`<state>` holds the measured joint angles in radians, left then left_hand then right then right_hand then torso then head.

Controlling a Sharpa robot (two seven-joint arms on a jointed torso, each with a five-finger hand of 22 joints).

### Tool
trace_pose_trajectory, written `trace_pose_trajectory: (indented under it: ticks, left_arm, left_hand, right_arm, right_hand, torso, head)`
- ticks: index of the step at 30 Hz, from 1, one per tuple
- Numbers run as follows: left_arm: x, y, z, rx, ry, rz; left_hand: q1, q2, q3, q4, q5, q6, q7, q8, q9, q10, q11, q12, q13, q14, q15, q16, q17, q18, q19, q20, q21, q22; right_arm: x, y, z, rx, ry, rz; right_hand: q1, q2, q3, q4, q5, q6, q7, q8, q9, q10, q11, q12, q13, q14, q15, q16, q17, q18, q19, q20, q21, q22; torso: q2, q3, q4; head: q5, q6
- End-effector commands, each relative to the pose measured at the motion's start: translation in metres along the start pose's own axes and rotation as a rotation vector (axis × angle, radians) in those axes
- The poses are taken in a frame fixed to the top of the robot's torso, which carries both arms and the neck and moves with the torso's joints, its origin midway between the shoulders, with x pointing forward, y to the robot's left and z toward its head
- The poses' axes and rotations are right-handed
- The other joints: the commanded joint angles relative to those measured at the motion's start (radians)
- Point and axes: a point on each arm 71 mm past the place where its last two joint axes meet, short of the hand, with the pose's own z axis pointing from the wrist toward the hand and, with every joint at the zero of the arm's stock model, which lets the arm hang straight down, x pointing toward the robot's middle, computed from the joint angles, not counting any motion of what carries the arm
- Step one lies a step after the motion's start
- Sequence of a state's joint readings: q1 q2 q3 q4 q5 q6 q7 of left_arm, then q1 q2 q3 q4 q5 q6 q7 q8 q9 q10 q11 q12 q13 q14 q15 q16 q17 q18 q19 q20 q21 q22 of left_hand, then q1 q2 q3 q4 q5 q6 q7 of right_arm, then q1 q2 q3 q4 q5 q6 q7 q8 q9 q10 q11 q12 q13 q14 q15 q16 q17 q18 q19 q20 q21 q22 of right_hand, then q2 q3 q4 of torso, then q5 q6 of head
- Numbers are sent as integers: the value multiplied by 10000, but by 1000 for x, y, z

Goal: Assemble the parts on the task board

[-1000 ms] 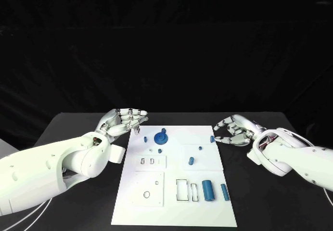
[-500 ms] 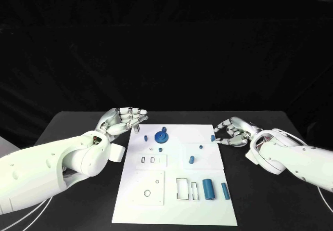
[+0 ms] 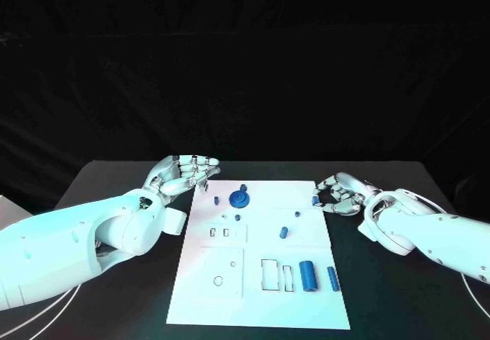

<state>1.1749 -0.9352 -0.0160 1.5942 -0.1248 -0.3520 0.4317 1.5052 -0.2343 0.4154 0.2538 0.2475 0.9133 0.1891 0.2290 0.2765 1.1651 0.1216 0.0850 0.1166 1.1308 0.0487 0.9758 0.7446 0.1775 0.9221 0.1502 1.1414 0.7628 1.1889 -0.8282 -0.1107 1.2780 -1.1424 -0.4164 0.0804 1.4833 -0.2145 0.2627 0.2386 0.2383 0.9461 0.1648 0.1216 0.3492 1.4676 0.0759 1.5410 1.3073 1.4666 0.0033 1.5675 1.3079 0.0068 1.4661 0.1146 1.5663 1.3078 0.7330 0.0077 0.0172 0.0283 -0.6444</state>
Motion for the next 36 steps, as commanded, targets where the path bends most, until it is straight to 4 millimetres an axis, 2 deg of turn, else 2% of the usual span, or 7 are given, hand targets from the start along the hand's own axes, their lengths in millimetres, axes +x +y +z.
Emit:
trace_pose_trajectory:
  ticks: [1,10,12,13,31,33,36]
  left_arm:
    - [2,-1,1,83,171,-101]
    - [3,-1,1,76,177,-104]
    - [3,-1,1,74,174,-102]
    - [3,-1,1,74,173,-102]
    - [2,-1,0,57,155,-93]
    - [2,-1,0,55,149,-90]
    - [2,-1,1,43,130,-80]
  left_hand:
    - [-15,46,62,-12,-43,-58,3,37,16,-89,9,2,15,-81,17,38,-15,-99,8,12,36,11]
    - [-21,41,80,-26,-43,-64,1,46,31,-94,8,12,23,-94,17,48,-34,-97,-12,17,51,16]
    - [-21,41,80,-26,-43,-64,1,46,31,-94,8,12,23,-94,17,48,-34,-97,-12,17,51,16]
    - [-21,41,80,-26,-43,-64,1,46,31,-94,8,12,23,-94,17,48,-34,-97,-12,17,51,16]
    - [-34,46,93,-28,-43,-72,4,50,41,-103,11,16,27,-99,19,58,-46,-95,-28,20,59,16]
    - [-34,46,93,-28,-43,-72,4,50,41,-103,11,16,27,-99,19,58,-46,-95,-28,20,59,16]
    - [-37,46,96,-28,-44,-73,5,51,43,-105,12,17,27,-100,20,60,-49,-94,-34,21,60,14]
  right_arm:
    - [2,0,1,9,183,-124]
    - [4,1,3,34,178,-128]
    - [4,2,3,32,197,-125]
    - [5,2,4,32,205,-124]
    - [6,3,6,193,150,-212]
    - [6,4,6,228,-9,-239]
    - [5,6,6,246,-289,-350]
  right_hand:
    - [52,64,88,-4,14,25,3,11,-9,817,53,47,2425,1042,53,33,2629,-68,1047,-19,45,2629]
    - [108,274,553,-50,-151,267,-39,102,-27,880,18,121,2486,1042,19,33,2629,-68,1047,-39,45,2629]
    - [80,273,808,-92,-527,339,-63,118,-54,891,-2,132,2496,1042,-6,33,2629,-68,1047,-62,45,2629]
    - [69,280,885,-104,-580,369,-69,129,-59,906,-9,150,2510,1042,-11,33,2629,-68,1047,-68,45,2629]
    - [-23,274,1104,-137,-647,532,-131,208,-55,954,-57,206,2558,1042,-49,33,2629,-68,1047,-97,45,2629]
    - [-42,290,1167,-151,-640,587,-156,241,-48,963,-79,216,2566,1042,-62,33,2629,-68,1047,-108,45,2629]
    - [-29,450,1483,-249,-530,664,-204,299,-43,967,-132,221,2570,1042,-102,33,2629,-68,1047,-147,45,2629]
  torso:
    - [-5,-7,6]
    - [-14,-6,-4]
    - [-15,-7,-6]
    - [-14,-9,-6]
    - [-11,-3,-4]
    - [-11,-2,-4]
    - [-16,-3,-11]
  head:
    - [21,-40]
    - [15,-38]
    - [17,-38]
    - [18,-36]
    - [14,-65]
    - [20,-62]
    - [27,-64]
